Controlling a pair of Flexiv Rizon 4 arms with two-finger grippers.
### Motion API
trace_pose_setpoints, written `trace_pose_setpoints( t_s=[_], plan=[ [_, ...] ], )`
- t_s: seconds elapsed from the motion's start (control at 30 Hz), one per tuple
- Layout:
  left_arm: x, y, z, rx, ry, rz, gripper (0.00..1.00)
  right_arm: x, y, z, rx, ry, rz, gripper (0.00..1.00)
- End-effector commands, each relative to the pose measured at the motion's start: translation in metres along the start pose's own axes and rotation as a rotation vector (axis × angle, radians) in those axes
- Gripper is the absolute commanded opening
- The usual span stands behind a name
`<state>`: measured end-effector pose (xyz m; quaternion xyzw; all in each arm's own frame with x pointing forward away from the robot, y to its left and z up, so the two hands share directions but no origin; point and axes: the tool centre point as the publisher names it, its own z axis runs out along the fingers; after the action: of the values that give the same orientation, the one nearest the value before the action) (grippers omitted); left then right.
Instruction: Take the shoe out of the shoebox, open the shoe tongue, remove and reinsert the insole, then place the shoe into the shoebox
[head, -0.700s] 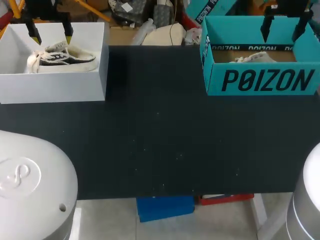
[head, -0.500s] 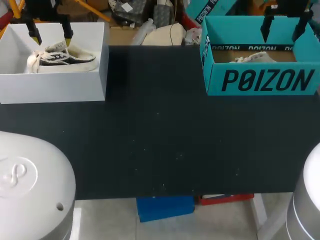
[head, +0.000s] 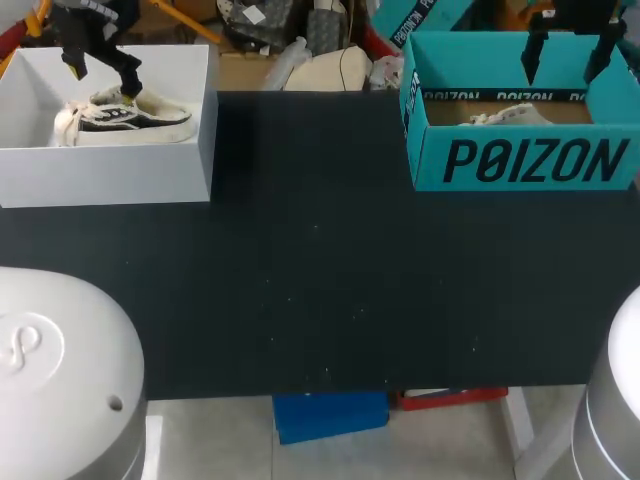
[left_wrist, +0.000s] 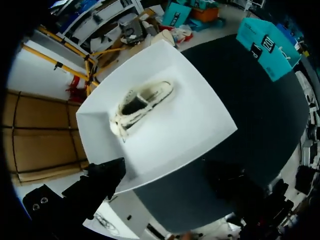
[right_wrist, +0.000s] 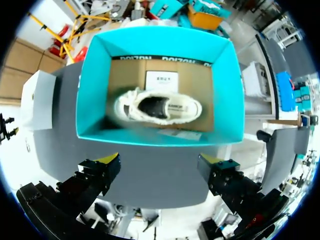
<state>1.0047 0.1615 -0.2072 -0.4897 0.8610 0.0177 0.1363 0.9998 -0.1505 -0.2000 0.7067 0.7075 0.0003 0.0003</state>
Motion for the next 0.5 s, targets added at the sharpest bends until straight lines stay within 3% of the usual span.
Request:
trace_pose_setpoints(
  t_s=[0.03, 0.27, 0.33, 0.5],
  plan=[
    [0.007, 0.009, -0.002, 0.135, -0.131, 0.195, 1.0, 0.0, 0.0, 0.0, 0.0, 0.0, 0.001, 1.0],
    [-0.01, 0.008, 0.007, 0.192, -0.121, 0.362, 1.0, 0.0, 0.0, 0.0, 0.0, 0.0, 0.001, 1.0],
    [-0.015, 0.007, 0.011, 0.213, -0.05, 0.424, 1.0, 0.0, 0.0, 0.0, 0.0, 0.0, 0.001, 1.0],
    [-0.029, 0.003, 0.019, 0.225, -0.016, 0.562, 1.0, 0.0, 0.0, 0.0, 0.0, 0.0, 0.001, 1.0]
  ],
)
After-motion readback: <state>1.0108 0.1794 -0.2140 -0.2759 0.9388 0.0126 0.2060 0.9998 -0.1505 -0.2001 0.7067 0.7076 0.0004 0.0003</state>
